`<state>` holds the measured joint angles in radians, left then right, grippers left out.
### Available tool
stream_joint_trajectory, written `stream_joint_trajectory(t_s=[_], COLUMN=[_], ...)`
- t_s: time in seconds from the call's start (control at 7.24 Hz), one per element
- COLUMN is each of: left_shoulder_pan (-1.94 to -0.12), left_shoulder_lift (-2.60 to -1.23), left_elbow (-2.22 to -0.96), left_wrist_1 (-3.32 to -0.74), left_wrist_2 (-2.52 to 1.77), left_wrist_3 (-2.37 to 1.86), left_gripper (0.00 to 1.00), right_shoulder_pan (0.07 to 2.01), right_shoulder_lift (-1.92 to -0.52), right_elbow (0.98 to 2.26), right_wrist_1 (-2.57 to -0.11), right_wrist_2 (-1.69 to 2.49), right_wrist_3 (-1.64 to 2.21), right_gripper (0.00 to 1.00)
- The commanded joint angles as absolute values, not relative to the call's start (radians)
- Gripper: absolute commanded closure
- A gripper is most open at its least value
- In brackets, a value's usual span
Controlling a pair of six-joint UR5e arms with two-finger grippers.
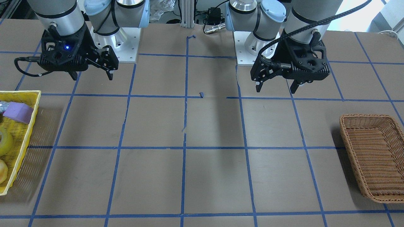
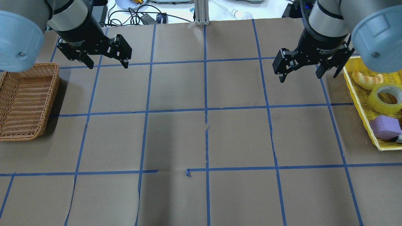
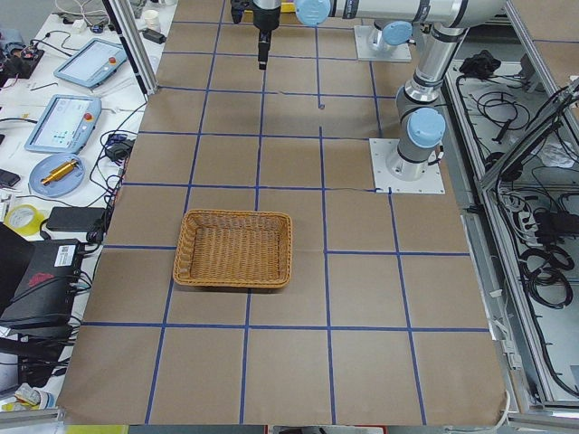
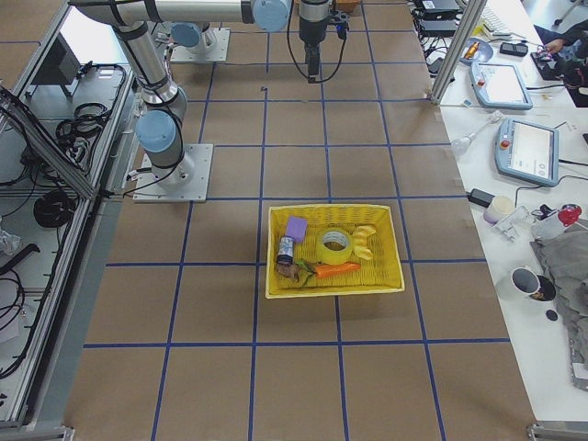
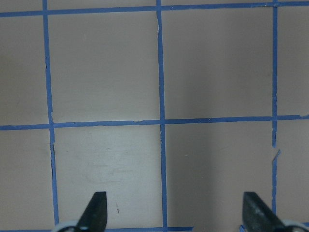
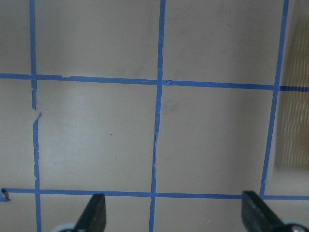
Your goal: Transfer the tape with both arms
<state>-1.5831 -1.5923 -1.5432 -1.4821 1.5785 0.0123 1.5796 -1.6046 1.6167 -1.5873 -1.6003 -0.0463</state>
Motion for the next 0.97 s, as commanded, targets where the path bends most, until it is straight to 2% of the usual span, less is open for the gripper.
stream_joint_trajectory(t_s=[0.0, 0.83], left_shoulder_pan=[-1.583, -1.583], left_shoulder_lift=[-1.592, -1.592], left_elbow=[-1.545, -1.545], left_wrist_1=[-1.479, -1.479], left_wrist_2=[1.578, 1.578], left_wrist_3=[0.012, 0.012], left_gripper=[0.00, 0.00], right_shoulder_pan=[1.578, 1.578], right_shoulder_lift=[-1.603, -1.601], right_elbow=[1.617, 1.620], right_wrist_1=[-1.591, -1.652], right_wrist_2=[-1.597, -1.603], right_wrist_3=[-0.045, -0.052], right_gripper=[0.00, 0.00])
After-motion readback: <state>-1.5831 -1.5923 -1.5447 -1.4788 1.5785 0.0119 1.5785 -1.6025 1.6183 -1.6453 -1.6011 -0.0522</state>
